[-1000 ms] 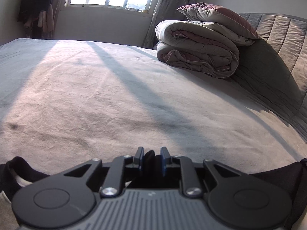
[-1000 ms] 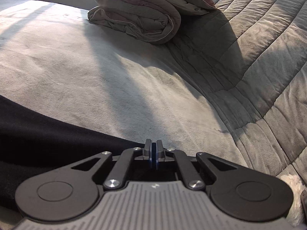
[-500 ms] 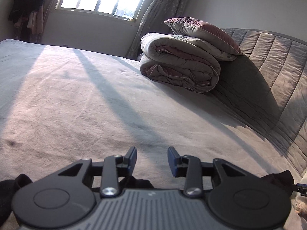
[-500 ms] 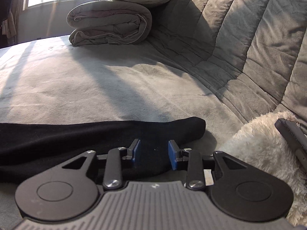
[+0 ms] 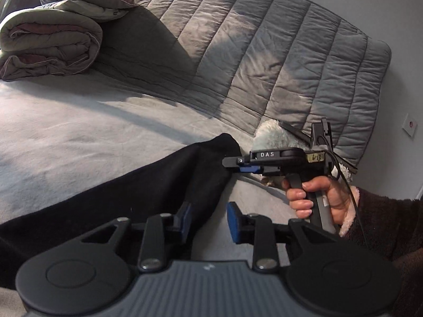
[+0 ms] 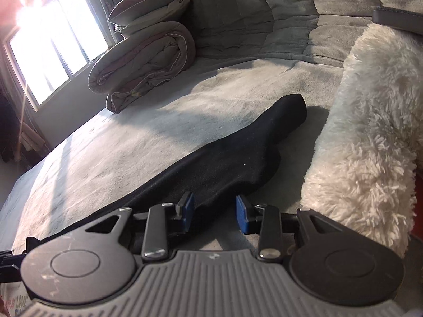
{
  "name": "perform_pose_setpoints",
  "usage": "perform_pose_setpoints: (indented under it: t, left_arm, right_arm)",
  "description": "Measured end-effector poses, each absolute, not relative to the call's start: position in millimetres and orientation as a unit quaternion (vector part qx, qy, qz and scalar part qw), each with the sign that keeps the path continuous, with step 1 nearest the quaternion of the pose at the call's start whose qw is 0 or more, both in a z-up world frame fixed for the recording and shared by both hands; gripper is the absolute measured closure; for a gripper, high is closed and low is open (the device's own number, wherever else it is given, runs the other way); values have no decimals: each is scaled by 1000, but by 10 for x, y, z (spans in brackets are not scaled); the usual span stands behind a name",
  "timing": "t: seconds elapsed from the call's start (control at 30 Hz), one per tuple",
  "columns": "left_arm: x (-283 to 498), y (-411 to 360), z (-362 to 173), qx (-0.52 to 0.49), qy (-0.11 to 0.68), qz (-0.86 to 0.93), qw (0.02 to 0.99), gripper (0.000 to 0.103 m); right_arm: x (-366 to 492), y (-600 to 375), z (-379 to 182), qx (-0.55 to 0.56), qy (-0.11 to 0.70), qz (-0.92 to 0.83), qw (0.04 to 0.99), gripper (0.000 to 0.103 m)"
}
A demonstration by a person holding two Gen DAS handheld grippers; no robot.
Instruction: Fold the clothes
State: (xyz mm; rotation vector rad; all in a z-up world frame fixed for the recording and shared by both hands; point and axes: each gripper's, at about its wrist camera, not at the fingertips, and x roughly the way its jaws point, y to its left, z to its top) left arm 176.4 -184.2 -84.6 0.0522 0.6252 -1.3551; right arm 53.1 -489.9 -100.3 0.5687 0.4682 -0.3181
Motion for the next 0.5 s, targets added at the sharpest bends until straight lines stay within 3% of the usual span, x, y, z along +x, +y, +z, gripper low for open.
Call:
perform_pose_setpoints:
  t: [0.17,0.33,0.5]
  left_arm:
    - [1675,-2019,-1014,101,305,-590,740,73]
    - [1652,-2019,-1059,114,304,-583,745,73]
    - [1656,-2043,-1082,120,297,-564,761,82]
  right_arm:
    - [506,-4944,-1022,311,201,-147,917,64]
    - [545,-4984,-993,296,177,-180,921,64]
    - [617,-5007,-926,251,154,-234,927,66]
